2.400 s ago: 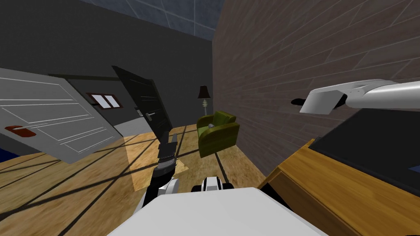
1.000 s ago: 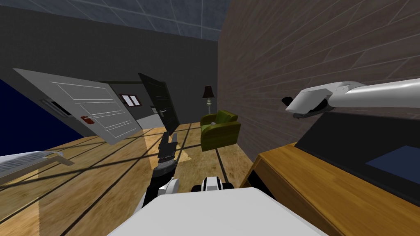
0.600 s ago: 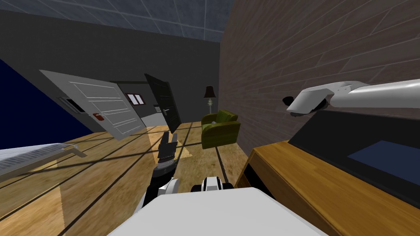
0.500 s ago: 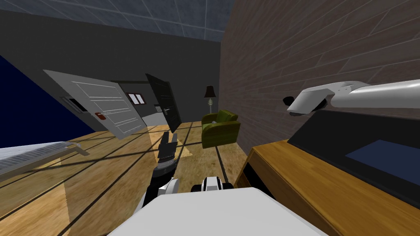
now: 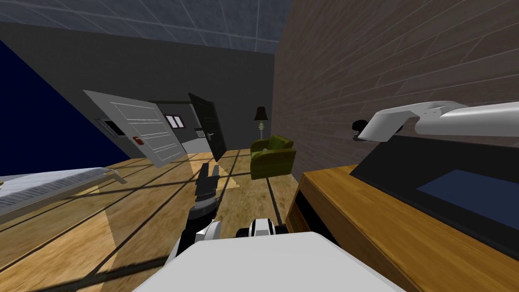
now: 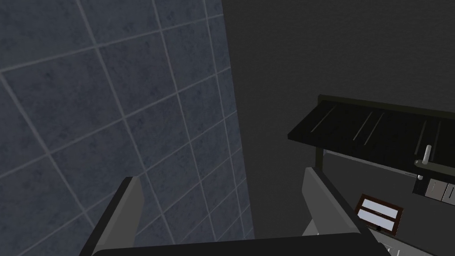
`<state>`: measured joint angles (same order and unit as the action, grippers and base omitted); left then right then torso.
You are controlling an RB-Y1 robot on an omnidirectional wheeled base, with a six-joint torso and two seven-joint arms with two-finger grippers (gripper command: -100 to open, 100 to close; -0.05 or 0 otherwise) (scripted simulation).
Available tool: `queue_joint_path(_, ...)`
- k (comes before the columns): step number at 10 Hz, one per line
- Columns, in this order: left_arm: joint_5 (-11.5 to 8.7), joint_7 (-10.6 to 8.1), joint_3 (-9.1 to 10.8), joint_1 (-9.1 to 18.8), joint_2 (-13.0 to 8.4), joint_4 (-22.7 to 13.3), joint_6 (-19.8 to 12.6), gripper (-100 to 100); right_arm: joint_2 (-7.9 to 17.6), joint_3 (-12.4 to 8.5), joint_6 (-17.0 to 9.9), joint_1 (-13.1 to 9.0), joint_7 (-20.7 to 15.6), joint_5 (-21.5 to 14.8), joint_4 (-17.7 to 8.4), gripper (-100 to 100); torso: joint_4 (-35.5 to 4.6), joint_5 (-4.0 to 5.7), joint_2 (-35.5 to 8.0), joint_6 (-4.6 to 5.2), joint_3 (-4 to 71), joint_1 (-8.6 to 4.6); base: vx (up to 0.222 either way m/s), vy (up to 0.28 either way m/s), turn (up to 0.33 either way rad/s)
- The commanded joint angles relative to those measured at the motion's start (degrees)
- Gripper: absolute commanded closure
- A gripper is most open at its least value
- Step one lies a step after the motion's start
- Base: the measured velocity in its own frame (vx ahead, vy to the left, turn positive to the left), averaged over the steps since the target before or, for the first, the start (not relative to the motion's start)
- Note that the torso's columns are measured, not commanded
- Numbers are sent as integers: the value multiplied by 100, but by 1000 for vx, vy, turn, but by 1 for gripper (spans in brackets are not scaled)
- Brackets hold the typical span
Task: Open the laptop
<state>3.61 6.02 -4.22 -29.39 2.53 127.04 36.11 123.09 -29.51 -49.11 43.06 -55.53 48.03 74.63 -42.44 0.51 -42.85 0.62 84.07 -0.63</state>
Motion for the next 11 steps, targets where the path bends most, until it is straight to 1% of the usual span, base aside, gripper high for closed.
queue_joint_path(1, 0, 0, 0, 0, 0, 0, 0, 0, -160, -33, 473, 52, 52, -310, 13, -100, -1, 1, -2, -2, 0, -12, -196, -72, 54)
queue_joint_path(2, 0, 0, 0, 0, 0, 0, 0, 0, -160, -33, 539, 52, 52, -310, 13, -100, -2, 2, 1, -1, 2, -18, -141, -37, 19)
queue_joint_path(4, 0, 0, 0, -1, 0, 0, 0, 0, -273, -85, 929, 53, 92, -578, 42, -100, 14, 6, 28, -2, 15, 5, -123, -16, 38)
queue_joint_path(5, 0, 0, 0, 0, 0, 0, 0, 0, -334, -111, 1083, 52, 114, -718, 55, -100, 9, 6, 14, -7, 11, -10, -203, -26, 70)
queue_joint_path(6, 0, 0, 0, 0, 0, 0, 0, 0, -334, -111, 1161, 52, 114, -718, 55, -100, 0, 7, -3, -2, 1, -22, -159, -4, 35)
queue_joint_path(8, 0, 0, 0, 0, 0, 0, 0, 0, -467, -163, 1544, 48, 161, -1008, 78, -100, 0, 6, 4, 5, 5, -25, -183, -20, 41)
queue_joint_path(9, 0, 0, 0, 0, 0, 0, 0, 0, -467, -163, 1600, 48, 161, -1008, 78, -100, -3, 10, -5, 4, 0, -37, -153, -26, 36)
queue_joint_path(10, 0, 0, 0, -1, 0, 0, 0, 0, -538, -189, 1825, 45, 187, -1157, 88, -100, 2, 11, 13, 6, 9, -33, -136, -23, 24)
queue_joint_path(11, 0, 0, 0, -1, 0, 0, 0, 0, -611, -214, 1987, 41, 214, -1307, 96, -100, 8, 9, 24, -1, 19, -33, -218, -40, 45)
